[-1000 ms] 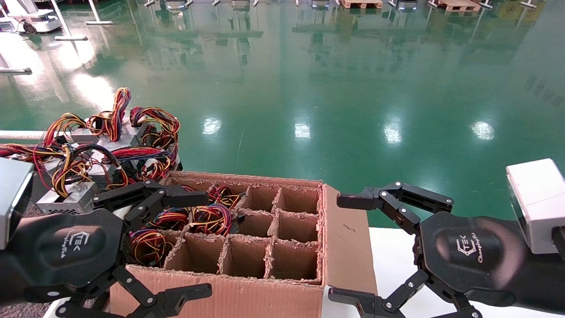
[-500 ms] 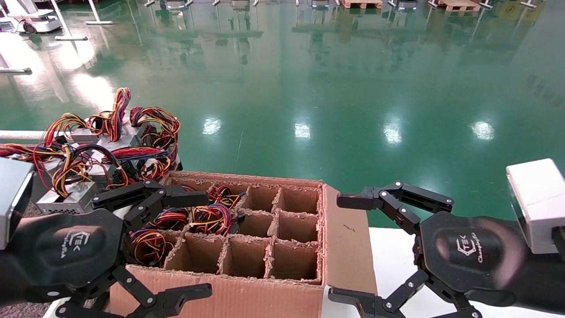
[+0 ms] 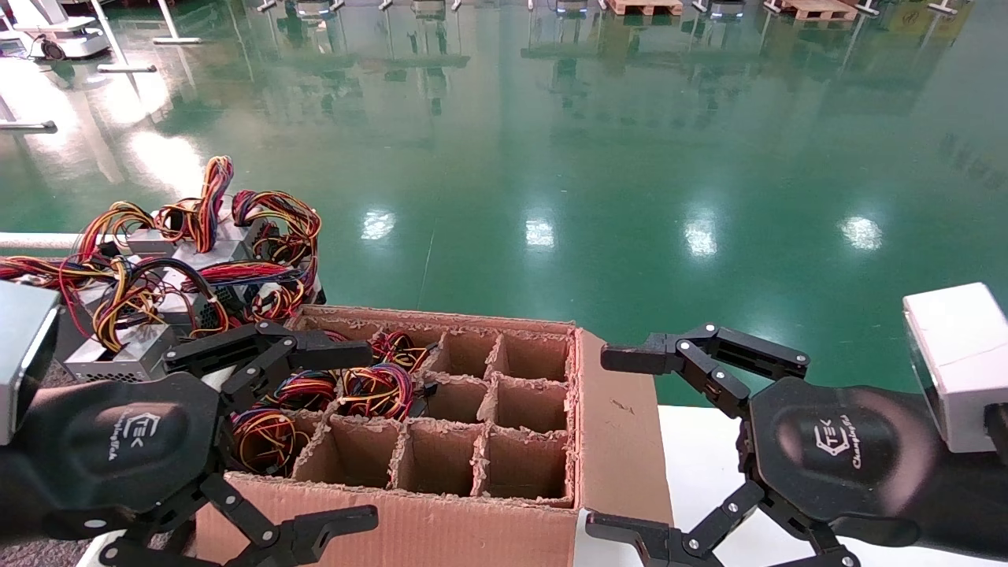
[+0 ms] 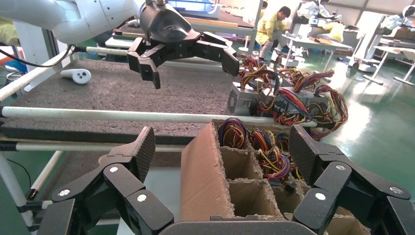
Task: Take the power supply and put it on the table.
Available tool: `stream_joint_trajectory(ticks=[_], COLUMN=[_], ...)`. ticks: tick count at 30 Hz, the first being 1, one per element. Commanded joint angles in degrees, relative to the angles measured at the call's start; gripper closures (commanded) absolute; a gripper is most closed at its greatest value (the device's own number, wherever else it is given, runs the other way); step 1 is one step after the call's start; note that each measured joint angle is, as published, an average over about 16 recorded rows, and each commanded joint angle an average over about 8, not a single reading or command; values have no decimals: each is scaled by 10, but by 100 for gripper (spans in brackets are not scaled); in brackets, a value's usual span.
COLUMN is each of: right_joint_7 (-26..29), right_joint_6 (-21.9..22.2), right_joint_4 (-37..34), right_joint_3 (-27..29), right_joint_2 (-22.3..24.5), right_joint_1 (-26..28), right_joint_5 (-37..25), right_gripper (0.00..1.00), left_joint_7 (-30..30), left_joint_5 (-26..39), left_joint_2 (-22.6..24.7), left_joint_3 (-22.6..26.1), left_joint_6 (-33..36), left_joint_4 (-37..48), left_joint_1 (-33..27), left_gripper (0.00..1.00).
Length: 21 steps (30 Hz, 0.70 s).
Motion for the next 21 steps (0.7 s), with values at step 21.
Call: stream_joint_trajectory(ticks=[21], right_joint_7=[0], right_joint_6=[0], right_joint_4=[0], right_joint_3=[0], right_joint_2=[0], right_joint_1=[0], right_joint_5=[0], right_gripper=[0], left_joint_7=[0], left_joint_5=[0], left_joint_2=[0], left_joint_3=[0], left_joint_6=[0], left_joint_4=[0], left_joint_1=[0], left_gripper=[0])
